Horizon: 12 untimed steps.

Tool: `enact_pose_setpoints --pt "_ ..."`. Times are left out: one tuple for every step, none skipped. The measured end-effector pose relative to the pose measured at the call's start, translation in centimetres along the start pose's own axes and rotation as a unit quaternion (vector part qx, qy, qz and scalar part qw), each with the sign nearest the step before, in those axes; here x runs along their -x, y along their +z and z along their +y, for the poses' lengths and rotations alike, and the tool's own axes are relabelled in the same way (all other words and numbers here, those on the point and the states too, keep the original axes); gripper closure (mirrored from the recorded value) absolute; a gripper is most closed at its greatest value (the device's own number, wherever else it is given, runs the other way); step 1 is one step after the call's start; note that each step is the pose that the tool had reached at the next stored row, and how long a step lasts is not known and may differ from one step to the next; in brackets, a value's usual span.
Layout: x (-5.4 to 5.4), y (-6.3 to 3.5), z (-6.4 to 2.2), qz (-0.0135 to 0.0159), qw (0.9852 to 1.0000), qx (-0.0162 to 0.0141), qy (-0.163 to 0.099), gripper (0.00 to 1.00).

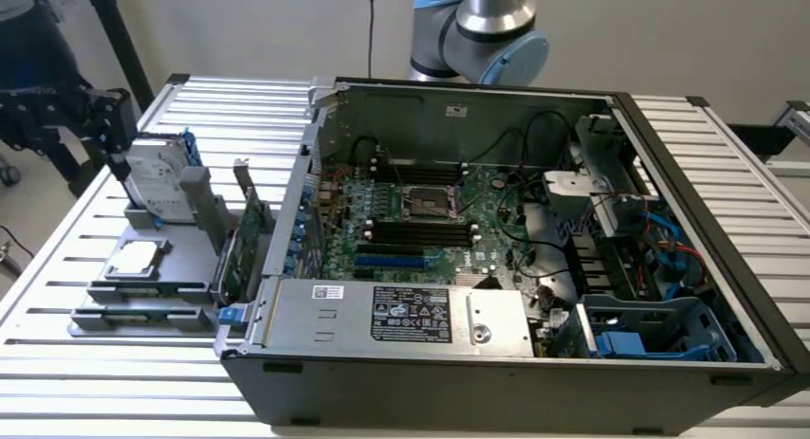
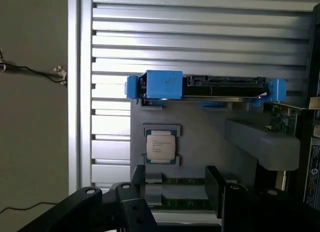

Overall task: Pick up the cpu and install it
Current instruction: 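Pick up the cpu and move it towards the insertion slot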

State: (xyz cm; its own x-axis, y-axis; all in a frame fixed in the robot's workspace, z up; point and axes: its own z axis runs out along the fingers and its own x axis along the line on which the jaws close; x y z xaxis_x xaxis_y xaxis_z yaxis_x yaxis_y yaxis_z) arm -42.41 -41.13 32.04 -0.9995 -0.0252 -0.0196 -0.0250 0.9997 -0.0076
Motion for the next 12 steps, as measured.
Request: enact_pose_setpoints --pt "0.0 0.18 0.00 0.0000 1.0000 0.0000 0.000 0.40" --pt "0.0 0.35 0.01 0.0000 1.0000 0.0000 0.000 0.40" --pt "-0.1 0.55 0.01 0.0000 1.0000 0.0000 0.000 0.40" --pt "-0.1 0.72 0.01 0.0000 1.0000 0.0000 0.000 0.40" --pt "-0.1 0.90 0.01 0.0000 1.0000 0.0000 0.000 0.40" --pt "-0.1 1.09 0.02 0.0000 1.0000 0.0000 0.000 0.40" --pt "-0.1 1.27 0.02 0.0000 1.0000 0.0000 0.000 0.40" --pt "-0.2 1.44 0.02 0.0000 1.0000 0.0000 0.000 0.40" --pt "-0.2 1.63 0.02 0.0001 1.0000 0.0000 0.000 0.40" --pt "-0.2 1.81 0.02 0.0003 1.0000 0.0000 0.000 0.40" --pt "-0.2 1.99 0.03 0.0008 1.0000 0.0001 0.000 0.40" --pt "-0.2 2.13 0.03 0.0023 1.0000 0.0001 0.000 0.40"
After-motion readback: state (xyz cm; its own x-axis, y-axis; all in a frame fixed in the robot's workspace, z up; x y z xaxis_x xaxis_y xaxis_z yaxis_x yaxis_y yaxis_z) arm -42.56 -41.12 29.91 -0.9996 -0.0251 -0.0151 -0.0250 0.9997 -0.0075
